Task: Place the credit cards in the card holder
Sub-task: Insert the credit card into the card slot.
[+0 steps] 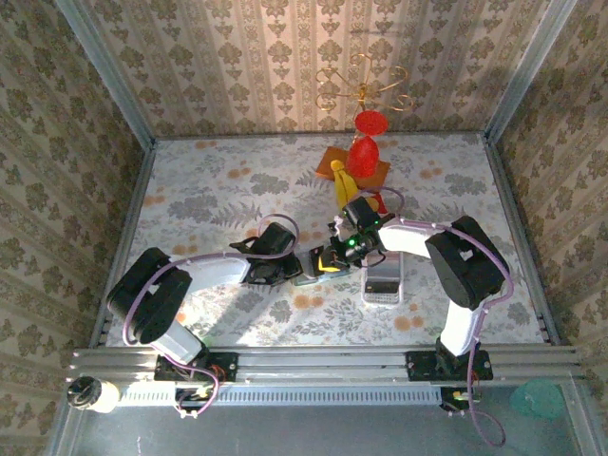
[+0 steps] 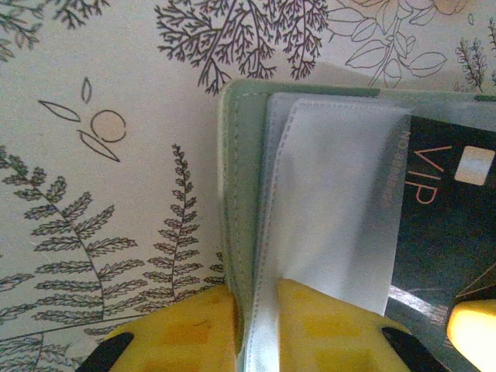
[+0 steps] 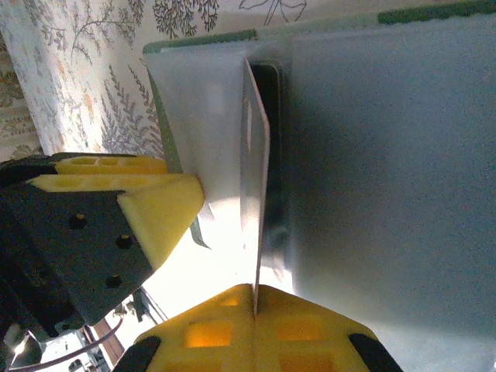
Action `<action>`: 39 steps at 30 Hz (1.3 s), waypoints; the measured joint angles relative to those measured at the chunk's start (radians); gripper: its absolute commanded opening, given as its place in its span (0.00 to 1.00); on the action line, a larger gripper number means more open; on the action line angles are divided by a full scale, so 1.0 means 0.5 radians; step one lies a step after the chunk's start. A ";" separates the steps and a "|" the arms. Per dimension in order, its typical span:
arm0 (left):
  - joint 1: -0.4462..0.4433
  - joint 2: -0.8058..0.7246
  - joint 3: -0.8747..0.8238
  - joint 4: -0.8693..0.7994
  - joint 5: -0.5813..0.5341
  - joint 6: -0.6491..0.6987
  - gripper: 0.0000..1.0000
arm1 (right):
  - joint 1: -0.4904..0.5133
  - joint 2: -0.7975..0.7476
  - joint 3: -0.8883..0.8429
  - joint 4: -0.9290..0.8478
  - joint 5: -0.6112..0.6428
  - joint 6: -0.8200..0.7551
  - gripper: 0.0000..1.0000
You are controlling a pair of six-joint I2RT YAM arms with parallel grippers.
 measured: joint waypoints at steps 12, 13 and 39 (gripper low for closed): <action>0.000 0.005 -0.006 0.019 0.002 0.000 0.19 | -0.015 0.053 0.050 -0.082 -0.057 -0.116 0.00; 0.000 0.005 -0.008 0.021 0.002 0.000 0.19 | -0.018 0.059 0.054 -0.089 -0.066 -0.119 0.00; 0.000 0.008 -0.031 0.098 0.017 0.001 0.19 | 0.037 0.044 0.163 -0.313 0.168 -0.231 0.59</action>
